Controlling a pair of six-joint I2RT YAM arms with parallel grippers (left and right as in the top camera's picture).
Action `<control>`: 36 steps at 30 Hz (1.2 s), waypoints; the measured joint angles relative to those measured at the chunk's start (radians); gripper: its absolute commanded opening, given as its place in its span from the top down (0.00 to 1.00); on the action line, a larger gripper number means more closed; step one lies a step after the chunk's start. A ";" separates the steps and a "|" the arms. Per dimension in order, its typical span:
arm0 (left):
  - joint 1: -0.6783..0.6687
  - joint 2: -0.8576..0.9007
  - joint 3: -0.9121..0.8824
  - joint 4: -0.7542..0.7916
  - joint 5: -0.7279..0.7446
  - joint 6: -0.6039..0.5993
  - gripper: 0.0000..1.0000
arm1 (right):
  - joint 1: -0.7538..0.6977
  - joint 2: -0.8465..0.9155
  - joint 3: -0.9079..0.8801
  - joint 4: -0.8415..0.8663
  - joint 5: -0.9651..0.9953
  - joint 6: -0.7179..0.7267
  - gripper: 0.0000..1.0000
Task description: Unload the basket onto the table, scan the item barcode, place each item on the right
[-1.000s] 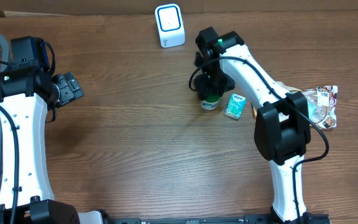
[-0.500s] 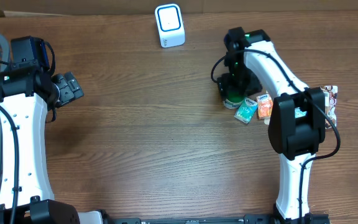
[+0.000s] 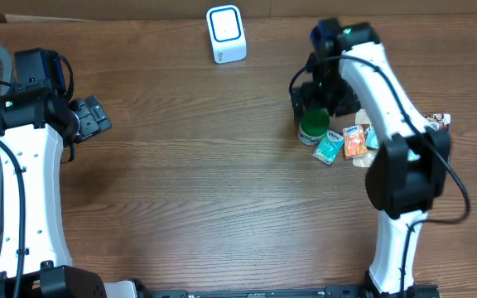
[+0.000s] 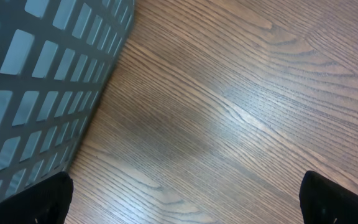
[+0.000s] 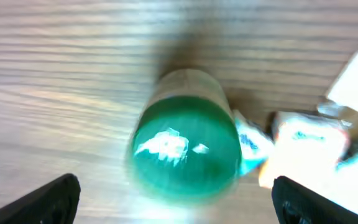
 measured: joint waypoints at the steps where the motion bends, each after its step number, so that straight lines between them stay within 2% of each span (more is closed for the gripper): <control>1: 0.000 0.000 0.000 0.000 0.000 0.000 0.00 | 0.000 -0.033 0.023 -0.018 -0.010 0.000 0.00; 12: 0.000 0.000 0.000 0.000 0.000 0.000 0.00 | 0.000 -0.536 0.093 -0.154 -0.108 0.000 0.00; 21: 0.000 0.000 0.000 0.000 0.000 0.000 0.00 | 0.000 -0.856 0.094 -0.163 -0.135 0.000 0.00; 29: 0.000 0.000 0.000 0.000 0.000 0.000 0.00 | 0.000 -1.033 0.097 -0.164 -0.140 0.000 0.00; 36: 0.000 0.000 0.000 0.000 0.000 0.000 0.00 | 0.000 -1.077 0.097 -0.162 -0.092 0.000 0.00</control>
